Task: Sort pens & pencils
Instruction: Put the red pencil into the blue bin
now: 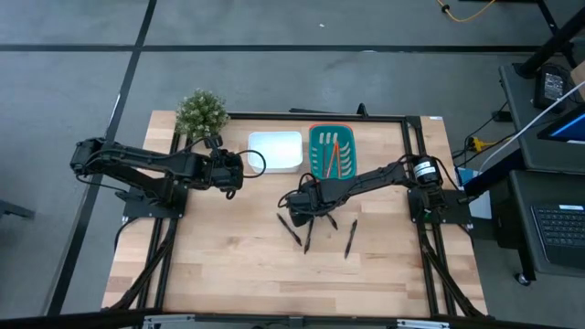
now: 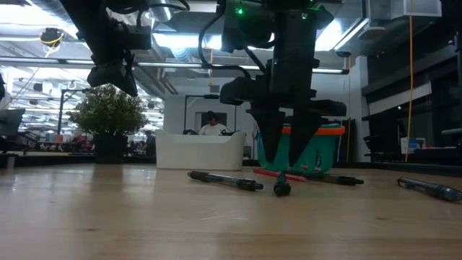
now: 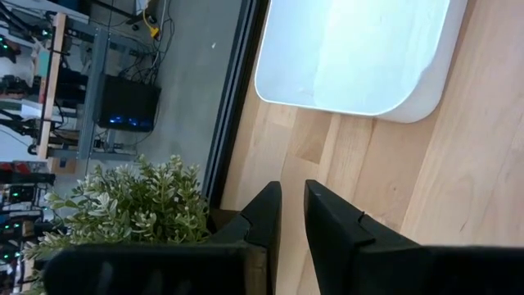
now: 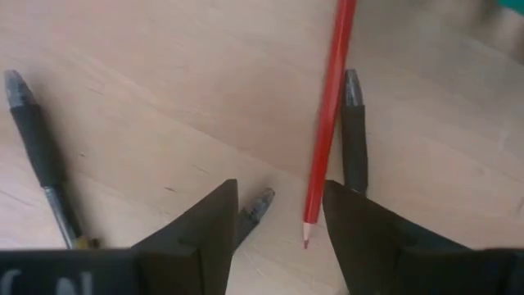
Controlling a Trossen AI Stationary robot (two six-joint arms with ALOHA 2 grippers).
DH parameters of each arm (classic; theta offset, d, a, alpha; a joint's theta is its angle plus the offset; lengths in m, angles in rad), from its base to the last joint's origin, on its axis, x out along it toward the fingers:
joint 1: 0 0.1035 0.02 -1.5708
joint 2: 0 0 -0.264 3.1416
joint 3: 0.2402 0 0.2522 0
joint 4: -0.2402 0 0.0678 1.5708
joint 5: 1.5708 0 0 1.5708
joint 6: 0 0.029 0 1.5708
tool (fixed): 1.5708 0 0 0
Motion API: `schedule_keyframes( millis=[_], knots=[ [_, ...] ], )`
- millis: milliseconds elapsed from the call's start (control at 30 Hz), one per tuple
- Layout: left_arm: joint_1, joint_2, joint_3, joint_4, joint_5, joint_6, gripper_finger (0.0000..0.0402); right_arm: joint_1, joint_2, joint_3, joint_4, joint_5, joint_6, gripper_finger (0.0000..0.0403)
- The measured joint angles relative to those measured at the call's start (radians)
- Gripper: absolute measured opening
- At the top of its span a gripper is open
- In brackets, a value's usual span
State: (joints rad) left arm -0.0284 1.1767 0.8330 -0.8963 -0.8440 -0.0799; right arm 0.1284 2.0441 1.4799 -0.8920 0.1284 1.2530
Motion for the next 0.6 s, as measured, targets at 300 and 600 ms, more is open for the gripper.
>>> schedule_keyframes(
  millis=[300, 600],
  knots=[
    [0.000, 0.000, 0.000, 0.000, 0.000, 0.000, 0.0050, -0.001, 0.031, -0.001, -0.004, 0.000, 0.000, 0.0181],
    [0.000, -0.001, 0.000, 0.006, 0.000, 0.000, 0.0050, -0.016, 0.046, -0.019, 0.025, 0.000, -0.005, 0.0181]
  ],
)
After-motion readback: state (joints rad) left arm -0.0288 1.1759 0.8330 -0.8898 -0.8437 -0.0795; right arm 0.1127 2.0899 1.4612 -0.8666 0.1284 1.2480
